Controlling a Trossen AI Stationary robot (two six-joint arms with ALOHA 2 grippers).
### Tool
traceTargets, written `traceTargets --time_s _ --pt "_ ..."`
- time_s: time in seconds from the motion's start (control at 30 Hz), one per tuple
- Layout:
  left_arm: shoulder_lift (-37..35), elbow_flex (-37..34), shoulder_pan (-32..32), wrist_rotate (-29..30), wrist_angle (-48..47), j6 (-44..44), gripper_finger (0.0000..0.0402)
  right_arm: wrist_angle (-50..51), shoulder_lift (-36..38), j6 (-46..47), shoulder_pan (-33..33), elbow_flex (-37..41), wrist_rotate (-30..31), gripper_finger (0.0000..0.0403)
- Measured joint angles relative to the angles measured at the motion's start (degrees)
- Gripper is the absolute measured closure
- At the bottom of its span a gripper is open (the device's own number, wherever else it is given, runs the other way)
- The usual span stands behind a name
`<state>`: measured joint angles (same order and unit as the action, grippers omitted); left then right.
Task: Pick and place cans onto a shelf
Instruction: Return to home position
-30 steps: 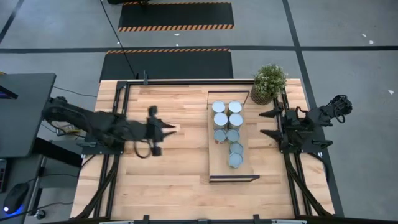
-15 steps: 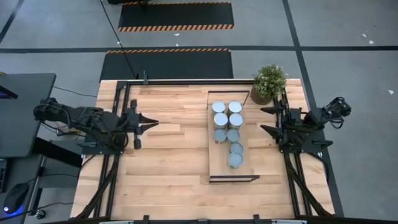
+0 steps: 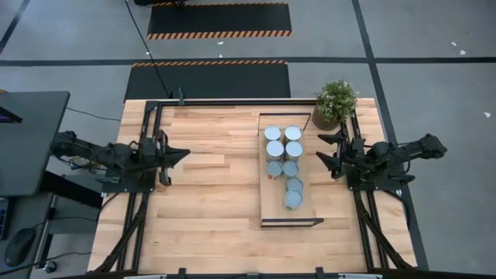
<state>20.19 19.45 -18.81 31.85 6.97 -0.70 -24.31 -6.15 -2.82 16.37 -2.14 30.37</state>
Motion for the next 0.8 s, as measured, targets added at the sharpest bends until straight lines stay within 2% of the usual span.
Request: traceTargets --time_s 0.2,0.37,0.47,0.6,0.7,0.8 --pt "-9.2 -11.3 0.0 1.0 14.4 -0.3 0.0400 -1.1 0.3 3.1 -9.0 1.8 -4.7 0.0073" --pt "-16.5 -15.2 0.0 1.1 15.0 -1.5 0.0400 -1.6 0.7 3.3 -15.3 1.8 -9.2 0.0088" --pt "-20.2 -15.4 0.0 0.0 11.9 -2.2 0.0401 -1.5 1.2 3.9 -19.6 1.8 -10.0 0.0096" --pt "-19.9 -15.2 0.1 -3.3 12.1 -3.0 0.0401 -1.6 1.9 7.7 -26.2 1.8 -13.9 0.0107" --pt "-20.0 -15.2 0.7 -5.3 11.2 -3.5 0.0401 -1.6 1.9 10.6 -29.7 1.8 -12.5 0.0115" --pt "-20.0 -15.2 1.6 -9.0 11.8 -4.2 0.0401 -1.5 1.8 14.7 -31.4 1.8 -4.7 0.0118"
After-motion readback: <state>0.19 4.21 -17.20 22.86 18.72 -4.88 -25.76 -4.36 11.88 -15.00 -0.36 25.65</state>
